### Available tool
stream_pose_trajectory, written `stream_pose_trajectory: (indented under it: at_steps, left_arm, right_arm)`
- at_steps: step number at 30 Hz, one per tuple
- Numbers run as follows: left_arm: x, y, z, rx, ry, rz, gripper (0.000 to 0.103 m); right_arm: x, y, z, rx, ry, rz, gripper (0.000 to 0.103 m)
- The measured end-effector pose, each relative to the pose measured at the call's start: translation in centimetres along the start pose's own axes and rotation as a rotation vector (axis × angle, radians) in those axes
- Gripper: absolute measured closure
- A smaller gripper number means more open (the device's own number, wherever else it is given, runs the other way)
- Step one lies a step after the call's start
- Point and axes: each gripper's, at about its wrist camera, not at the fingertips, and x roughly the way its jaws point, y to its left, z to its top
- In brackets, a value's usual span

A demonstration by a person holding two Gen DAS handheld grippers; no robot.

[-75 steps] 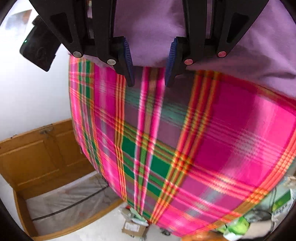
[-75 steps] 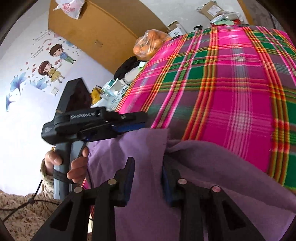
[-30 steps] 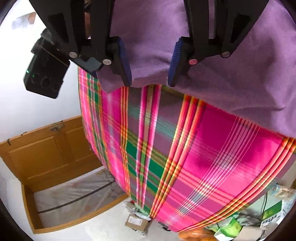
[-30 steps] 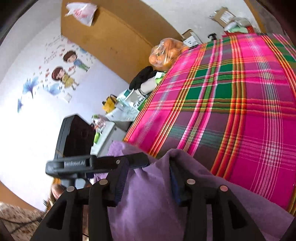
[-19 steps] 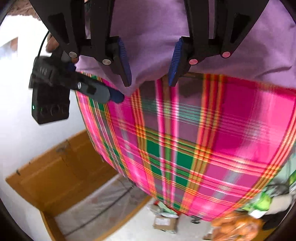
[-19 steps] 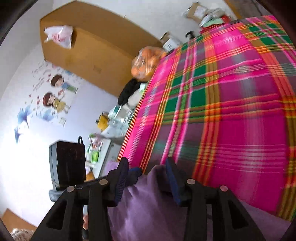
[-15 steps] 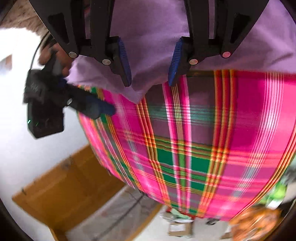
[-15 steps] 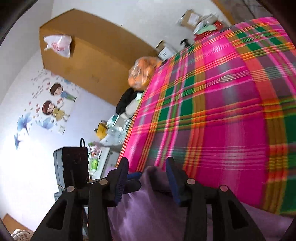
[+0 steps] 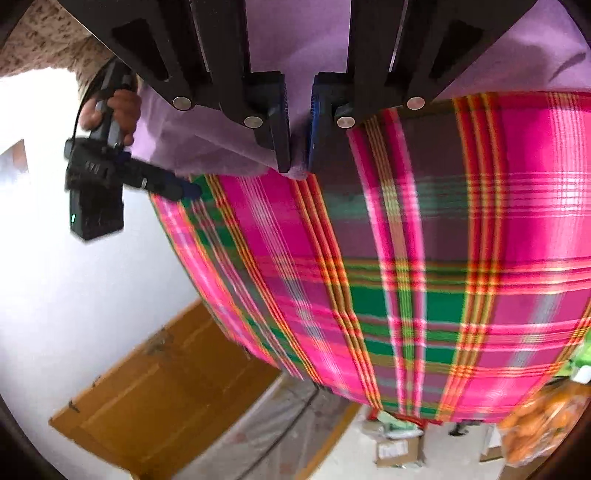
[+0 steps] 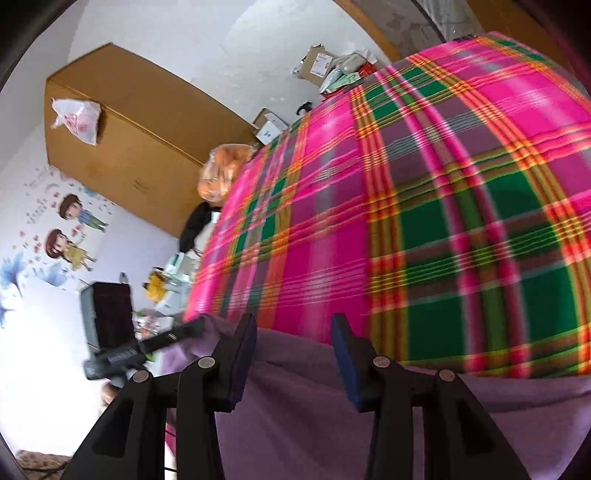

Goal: Fold clothes

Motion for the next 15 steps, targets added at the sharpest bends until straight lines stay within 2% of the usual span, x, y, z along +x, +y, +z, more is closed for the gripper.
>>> stream_pose_trajectory:
  at_steps: [7, 13, 15]
  left_arm:
    - [0.0, 1.1, 0.4, -0.076, -0.067, 0.013, 0.095]
    - [1.5, 2.7, 0.5, -0.157, -0.045, 0.021, 0.095]
    - [1.8, 2.7, 0.5, -0.154, -0.036, 0.034, 0.095]
  right_arm:
    - [0.6, 0.2, -0.3, -0.07, 0.022, -0.076, 0.06]
    - [1.2, 2.3, -1.0, -0.295, 0.061, -0.198, 0.06]
    - [1.7, 3.1, -1.5, -0.377, 0.092, -0.202, 0.062]
